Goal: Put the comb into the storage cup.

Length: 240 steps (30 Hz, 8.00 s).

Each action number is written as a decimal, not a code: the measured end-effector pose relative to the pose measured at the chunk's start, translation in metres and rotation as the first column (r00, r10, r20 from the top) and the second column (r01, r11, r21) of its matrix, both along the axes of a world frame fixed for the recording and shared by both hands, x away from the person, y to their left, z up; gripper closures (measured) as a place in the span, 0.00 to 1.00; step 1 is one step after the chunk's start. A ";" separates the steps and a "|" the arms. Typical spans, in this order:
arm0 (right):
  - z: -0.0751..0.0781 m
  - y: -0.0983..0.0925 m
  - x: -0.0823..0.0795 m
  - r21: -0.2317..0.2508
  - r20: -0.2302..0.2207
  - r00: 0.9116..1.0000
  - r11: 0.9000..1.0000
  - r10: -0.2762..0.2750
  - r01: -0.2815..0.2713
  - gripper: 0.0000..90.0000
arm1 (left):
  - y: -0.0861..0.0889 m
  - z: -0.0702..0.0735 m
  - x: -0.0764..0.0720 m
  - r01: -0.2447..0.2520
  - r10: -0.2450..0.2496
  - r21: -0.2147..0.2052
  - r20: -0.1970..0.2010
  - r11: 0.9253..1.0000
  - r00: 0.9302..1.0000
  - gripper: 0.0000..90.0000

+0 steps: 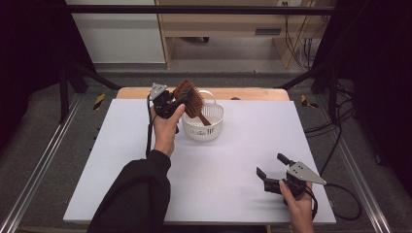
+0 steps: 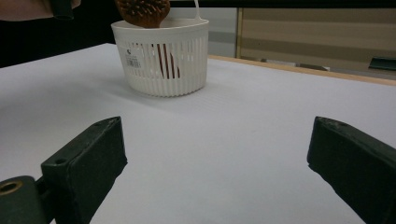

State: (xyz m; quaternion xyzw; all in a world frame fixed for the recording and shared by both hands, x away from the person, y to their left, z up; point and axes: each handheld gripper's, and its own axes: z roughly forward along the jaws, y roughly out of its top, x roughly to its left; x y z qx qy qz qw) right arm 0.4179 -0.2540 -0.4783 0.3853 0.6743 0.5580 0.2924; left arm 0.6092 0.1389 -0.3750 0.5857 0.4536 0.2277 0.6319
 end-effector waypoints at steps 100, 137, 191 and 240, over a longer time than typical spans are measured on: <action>-0.001 0.001 0.001 -0.002 -0.011 1.000 1.000 0.001 -0.001 0.05 | 0.033 -0.026 0.005 -0.058 0.054 -0.042 -0.094 0.997 0.994 0.48; -0.002 0.002 0.002 -0.002 -0.023 1.000 1.000 0.005 -0.005 0.05 | 0.034 -0.030 0.006 -0.059 0.053 -0.045 -0.115 0.997 0.992 0.45; -0.003 0.004 0.002 -0.004 -0.030 1.000 1.000 0.008 -0.009 0.05 | 0.037 -0.028 0.004 -0.092 0.089 -0.032 -0.080 0.995 0.993 0.16; -0.002 0.004 0.002 -0.007 -0.030 1.000 1.000 0.011 -0.011 0.04 | 0.040 -0.006 -0.017 -0.119 0.115 0.110 0.040 0.987 0.992 0.05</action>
